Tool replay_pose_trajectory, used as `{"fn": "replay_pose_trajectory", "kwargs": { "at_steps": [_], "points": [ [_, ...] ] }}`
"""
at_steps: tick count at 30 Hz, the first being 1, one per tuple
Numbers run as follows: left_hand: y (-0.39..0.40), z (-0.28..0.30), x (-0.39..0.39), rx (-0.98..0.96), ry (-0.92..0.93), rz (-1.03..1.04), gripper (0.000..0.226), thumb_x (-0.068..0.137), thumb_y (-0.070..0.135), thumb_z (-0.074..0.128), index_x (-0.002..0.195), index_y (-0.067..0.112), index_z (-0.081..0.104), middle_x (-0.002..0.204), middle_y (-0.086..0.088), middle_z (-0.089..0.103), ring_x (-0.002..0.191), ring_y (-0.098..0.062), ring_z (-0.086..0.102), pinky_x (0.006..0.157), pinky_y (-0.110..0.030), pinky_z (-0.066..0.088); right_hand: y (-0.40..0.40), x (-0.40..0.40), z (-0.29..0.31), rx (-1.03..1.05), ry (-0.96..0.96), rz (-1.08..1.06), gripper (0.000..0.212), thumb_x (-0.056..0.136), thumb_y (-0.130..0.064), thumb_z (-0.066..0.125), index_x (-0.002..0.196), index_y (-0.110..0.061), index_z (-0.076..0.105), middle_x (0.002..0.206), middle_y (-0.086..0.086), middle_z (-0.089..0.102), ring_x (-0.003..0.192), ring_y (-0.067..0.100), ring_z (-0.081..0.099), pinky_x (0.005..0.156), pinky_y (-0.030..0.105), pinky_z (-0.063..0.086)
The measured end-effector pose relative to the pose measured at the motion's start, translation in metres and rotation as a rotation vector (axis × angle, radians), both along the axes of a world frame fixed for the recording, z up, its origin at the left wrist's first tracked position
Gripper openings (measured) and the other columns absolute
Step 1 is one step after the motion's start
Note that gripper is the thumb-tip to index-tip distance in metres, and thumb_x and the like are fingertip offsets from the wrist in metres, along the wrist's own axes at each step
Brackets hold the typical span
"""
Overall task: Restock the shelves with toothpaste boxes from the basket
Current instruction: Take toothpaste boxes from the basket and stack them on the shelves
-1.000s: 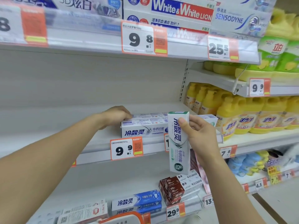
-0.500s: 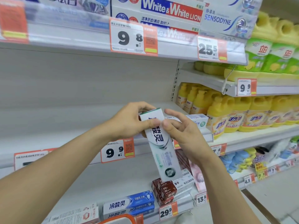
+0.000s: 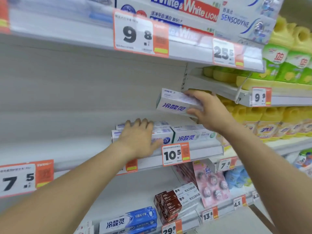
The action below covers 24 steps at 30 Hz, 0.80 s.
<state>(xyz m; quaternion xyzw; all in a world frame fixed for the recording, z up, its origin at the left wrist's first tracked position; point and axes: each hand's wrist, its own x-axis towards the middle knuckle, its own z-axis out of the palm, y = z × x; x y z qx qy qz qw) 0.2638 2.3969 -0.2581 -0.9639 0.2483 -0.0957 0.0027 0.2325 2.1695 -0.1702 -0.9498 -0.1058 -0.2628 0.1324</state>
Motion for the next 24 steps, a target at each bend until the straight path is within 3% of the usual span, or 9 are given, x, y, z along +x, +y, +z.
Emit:
{"fn": "replay_pose_trajectory", "kwargs": {
  "at_steps": [5, 9, 14, 21, 24],
  "points": [
    [-0.003, -0.015, -0.002, 0.07, -0.144, 0.046, 0.071, 0.099, 0.064, 0.024, 0.146, 0.01, 0.028, 0.151, -0.014, 0.036, 0.137, -0.034, 0.034, 0.113, -0.057, 0.026, -0.028, 0.049, -0.004, -0.097, 0.155, -0.048, 0.054, 0.087, -0.017, 0.073, 0.136, -0.026, 0.053, 0.127, 0.004, 0.065, 0.116, 0.029, 0.058, 0.1, 0.04, 0.046],
    [-0.006, -0.017, 0.001, 0.086, -0.153, 0.067, 0.066, 0.101, 0.06, 0.021, 0.145, 0.011, 0.028, 0.15, -0.013, 0.037, 0.137, -0.034, 0.035, 0.113, -0.057, 0.025, -0.046, 0.068, -0.017, -0.258, 0.281, -0.179, 0.054, 0.092, -0.023, 0.069, 0.141, -0.028, 0.048, 0.134, 0.002, 0.062, 0.125, 0.031, 0.052, 0.115, 0.047, 0.029],
    [-0.005, -0.017, 0.0, 0.097, -0.182, 0.073, 0.066, 0.1, 0.06, 0.019, 0.145, 0.012, 0.029, 0.148, -0.01, 0.039, 0.134, -0.031, 0.038, 0.112, -0.056, 0.027, -0.05, 0.069, -0.022, -0.287, 0.378, -0.136, 0.057, 0.09, -0.022, 0.073, 0.14, -0.031, 0.049, 0.134, 0.003, 0.061, 0.117, 0.029, 0.056, 0.1, 0.04, 0.045],
    [-0.006, -0.014, -0.003, 0.104, -0.152, 0.072, 0.066, 0.1, 0.06, 0.018, 0.147, 0.014, 0.027, 0.152, -0.009, 0.035, 0.137, -0.031, 0.035, 0.114, -0.056, 0.026, -0.047, 0.064, -0.016, -0.276, 0.505, -0.069, 0.055, 0.091, -0.01, 0.068, 0.143, -0.022, 0.052, 0.145, 0.001, 0.054, 0.128, 0.023, 0.052, 0.102, 0.025, 0.038],
    [-0.005, -0.013, -0.003, 0.105, -0.142, 0.074, 0.067, 0.101, 0.06, 0.018, 0.148, 0.014, 0.025, 0.154, -0.008, 0.033, 0.138, -0.031, 0.034, 0.114, -0.056, 0.025, -0.048, 0.06, -0.017, -0.285, 0.568, -0.055, 0.045, 0.097, -0.022, 0.061, 0.142, -0.023, 0.054, 0.146, -0.002, 0.053, 0.127, 0.018, 0.053, 0.104, 0.022, 0.036]
  ]
}}
